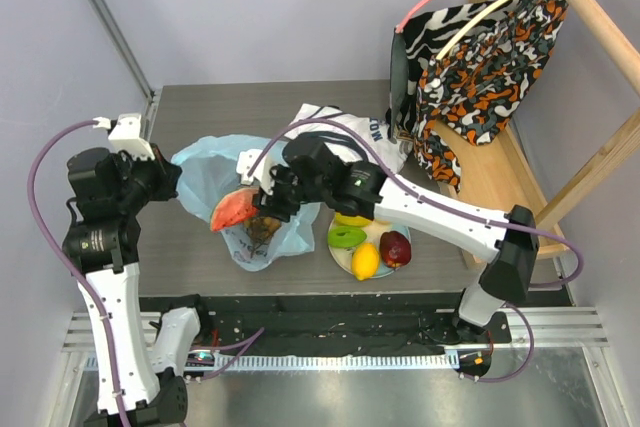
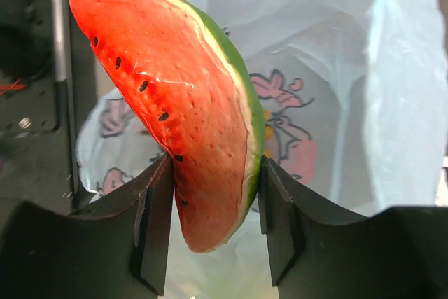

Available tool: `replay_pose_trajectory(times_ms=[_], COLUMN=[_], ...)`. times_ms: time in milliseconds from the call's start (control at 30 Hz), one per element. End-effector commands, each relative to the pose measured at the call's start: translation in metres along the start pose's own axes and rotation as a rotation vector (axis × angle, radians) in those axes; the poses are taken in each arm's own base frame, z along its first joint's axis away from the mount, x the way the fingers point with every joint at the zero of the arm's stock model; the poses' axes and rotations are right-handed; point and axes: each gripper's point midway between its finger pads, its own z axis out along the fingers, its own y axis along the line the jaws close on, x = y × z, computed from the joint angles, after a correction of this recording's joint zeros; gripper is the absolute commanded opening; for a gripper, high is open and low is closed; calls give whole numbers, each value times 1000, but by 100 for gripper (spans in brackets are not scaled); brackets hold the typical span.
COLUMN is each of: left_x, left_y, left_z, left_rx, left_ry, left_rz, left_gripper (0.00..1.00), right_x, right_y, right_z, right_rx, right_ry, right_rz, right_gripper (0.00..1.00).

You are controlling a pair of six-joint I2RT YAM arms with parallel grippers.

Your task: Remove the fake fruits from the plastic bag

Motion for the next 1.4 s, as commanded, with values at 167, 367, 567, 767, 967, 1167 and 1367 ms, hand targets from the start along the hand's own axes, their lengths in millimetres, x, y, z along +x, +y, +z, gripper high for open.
replay_pose_trajectory(times_ms=[167, 367, 567, 767, 967, 1167, 1367], left_x=[-11, -16, -45, -37, -32, -35, -32], left_y=[-3, -9, 26, 39, 42, 44, 45], left_z=[7, 6, -14, -18, -12, -9, -9], left_rx=[21, 51, -183, -246, -249, -255, -260], left_ry=[-43, -51, -146, -144, -121, -117, -109], left_rz=[-27, -51, 16, 47, 46, 50, 52], left_gripper=[0, 0, 0, 0, 0, 0, 0], right_x=[-113, -140, -35, 100, 164, 199, 225], right_y=[22, 21, -28, -65, -71, -66, -67], right_z=[-109, -103, -119, -157, -189, -206, -198], right_rx=[-207, -248, -52, 93, 127, 6, 3], right_ry=[-373, -459, -157, 227, 481, 709, 809], right_rz=[127, 157, -4, -114, -329, -408, -469], right_gripper=[20, 22, 21, 21, 22, 22, 23])
